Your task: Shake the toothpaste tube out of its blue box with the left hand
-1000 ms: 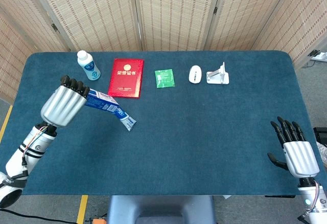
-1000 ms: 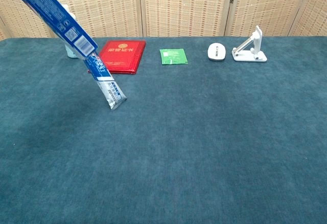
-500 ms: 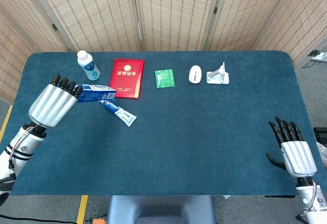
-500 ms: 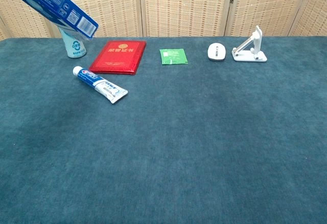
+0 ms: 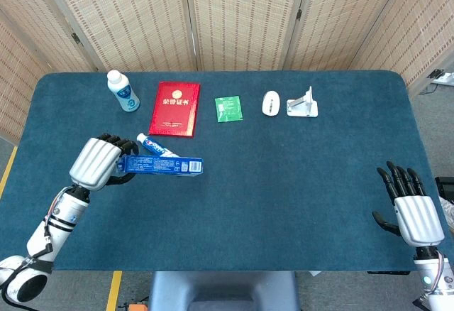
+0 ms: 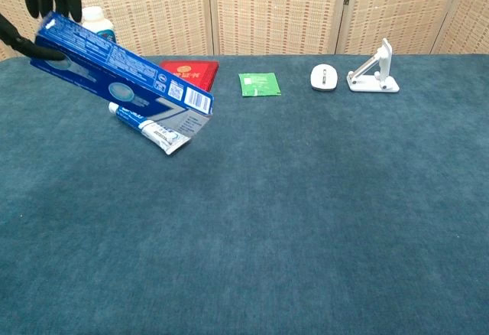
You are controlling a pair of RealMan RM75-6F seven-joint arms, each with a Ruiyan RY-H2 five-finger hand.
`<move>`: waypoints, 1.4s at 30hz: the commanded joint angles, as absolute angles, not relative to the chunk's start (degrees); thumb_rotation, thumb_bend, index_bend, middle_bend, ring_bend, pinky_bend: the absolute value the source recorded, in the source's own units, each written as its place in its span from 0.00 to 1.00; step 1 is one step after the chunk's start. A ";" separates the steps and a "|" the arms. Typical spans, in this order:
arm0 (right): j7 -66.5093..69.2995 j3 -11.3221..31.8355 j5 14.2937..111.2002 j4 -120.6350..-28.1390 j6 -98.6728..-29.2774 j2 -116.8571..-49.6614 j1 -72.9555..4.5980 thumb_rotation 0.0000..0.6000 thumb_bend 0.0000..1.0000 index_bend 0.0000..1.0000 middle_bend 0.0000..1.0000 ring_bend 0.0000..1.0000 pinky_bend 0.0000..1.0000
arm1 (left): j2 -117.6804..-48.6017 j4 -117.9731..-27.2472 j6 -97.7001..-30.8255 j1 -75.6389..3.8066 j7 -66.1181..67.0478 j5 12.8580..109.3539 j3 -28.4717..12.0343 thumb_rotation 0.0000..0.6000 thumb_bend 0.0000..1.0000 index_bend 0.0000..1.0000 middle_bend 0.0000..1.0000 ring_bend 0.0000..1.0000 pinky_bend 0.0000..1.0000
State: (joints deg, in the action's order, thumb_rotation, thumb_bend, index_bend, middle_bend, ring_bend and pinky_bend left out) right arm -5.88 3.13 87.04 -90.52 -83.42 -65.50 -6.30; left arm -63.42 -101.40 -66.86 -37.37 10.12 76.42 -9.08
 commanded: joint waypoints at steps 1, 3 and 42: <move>-5.89 3.13 87.06 -90.51 -83.35 -65.52 -6.35 1.00 0.29 0.00 0.00 0.00 0.00 | -69.53 -97.35 -62.82 -36.49 -2.97 72.97 -9.67 1.00 0.21 0.47 0.59 0.49 0.48; -6.07 3.11 87.07 -90.50 -83.25 -65.56 -6.40 1.00 0.29 0.00 0.00 0.00 0.00 | -72.09 -95.49 -62.53 -36.17 -6.85 73.05 -9.65 1.00 0.21 0.48 0.59 0.49 0.47; -6.81 3.11 86.39 -90.85 -83.05 -65.61 -6.26 1.00 0.29 0.00 0.00 0.00 0.00 | -65.15 -97.75 -70.84 -24.46 11.85 73.61 -0.55 1.00 0.16 0.01 0.05 0.01 0.00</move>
State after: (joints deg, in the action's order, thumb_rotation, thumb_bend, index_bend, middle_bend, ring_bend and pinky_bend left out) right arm -6.72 3.09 86.46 -90.82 -83.10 -65.58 -6.26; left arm -65.71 -99.49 -66.39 -28.03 15.32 70.25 -2.06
